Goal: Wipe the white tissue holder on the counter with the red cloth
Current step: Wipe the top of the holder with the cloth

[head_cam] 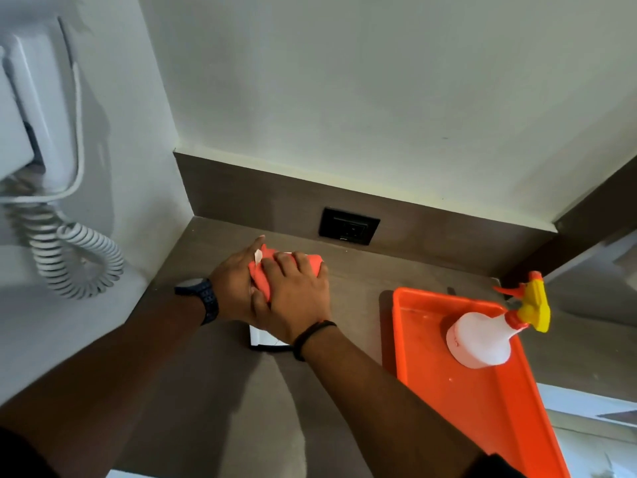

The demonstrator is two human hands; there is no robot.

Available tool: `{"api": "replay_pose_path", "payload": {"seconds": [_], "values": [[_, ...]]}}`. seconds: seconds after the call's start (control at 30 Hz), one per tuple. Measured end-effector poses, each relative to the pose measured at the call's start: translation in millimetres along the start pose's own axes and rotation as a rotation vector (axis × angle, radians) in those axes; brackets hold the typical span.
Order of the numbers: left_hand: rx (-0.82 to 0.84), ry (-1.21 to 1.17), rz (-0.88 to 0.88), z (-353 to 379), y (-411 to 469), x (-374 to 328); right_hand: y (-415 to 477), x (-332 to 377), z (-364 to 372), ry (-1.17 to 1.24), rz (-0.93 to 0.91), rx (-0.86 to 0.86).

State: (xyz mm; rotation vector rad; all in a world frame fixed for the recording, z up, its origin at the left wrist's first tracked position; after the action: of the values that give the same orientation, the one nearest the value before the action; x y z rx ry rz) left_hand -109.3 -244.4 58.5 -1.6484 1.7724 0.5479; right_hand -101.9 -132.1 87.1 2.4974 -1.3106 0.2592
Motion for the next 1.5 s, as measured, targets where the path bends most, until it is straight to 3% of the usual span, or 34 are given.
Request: {"api": "replay_pose_path", "payload": {"seconds": [0.03, 0.1, 0.13, 0.17, 0.2, 0.37, 0.67, 0.93, 1.27, 1.5], "values": [[0.054, -0.005, 0.074, 1, 2, -9, -4, 1, 0, 0.004, -0.027, -0.011], [0.143, -0.067, -0.017, 8, 1, -9, -10, -2, 0, 0.013, -0.066, -0.020], [0.143, 0.029, -0.022, 5, -4, -11, -12, -7, -1, 0.013, -0.075, -0.022], [0.095, 0.147, -0.066, -1, -10, -13, -12, -11, -3, 0.013, -0.071, -0.026], [0.023, 0.078, -0.116, 0, -7, -8, -11, -18, -5, 0.017, -0.047, -0.020], [-0.004, 0.068, -0.105, 6, -5, -4, 6, -39, -7, 0.100, 0.150, 0.117], [-0.044, 0.088, -0.093, 4, -7, -3, -6, -45, -4, 0.090, -0.015, 0.161], [-0.062, 0.111, -0.150, 3, -11, -9, 4, -38, -5, 0.204, 0.139, 0.100], [-0.086, 0.084, -0.130, 5, -14, -15, -19, -41, -6, 0.114, -0.081, 0.098], [-0.124, 0.111, -0.167, 8, -12, -15, -4, -36, -8, 0.222, 0.128, 0.078]]}}
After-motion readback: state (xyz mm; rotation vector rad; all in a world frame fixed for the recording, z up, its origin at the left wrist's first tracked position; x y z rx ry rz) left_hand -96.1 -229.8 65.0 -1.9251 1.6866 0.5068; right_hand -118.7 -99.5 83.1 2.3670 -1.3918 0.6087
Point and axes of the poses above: each hand's wrist, its own y-axis towards the middle knuckle, its own z-axis out of the palm, x = y × z, the point moved 6 cm from there along y, towards the middle knuckle, and after that the axes turned 2 degrees about -z, right-handed, at the moved point
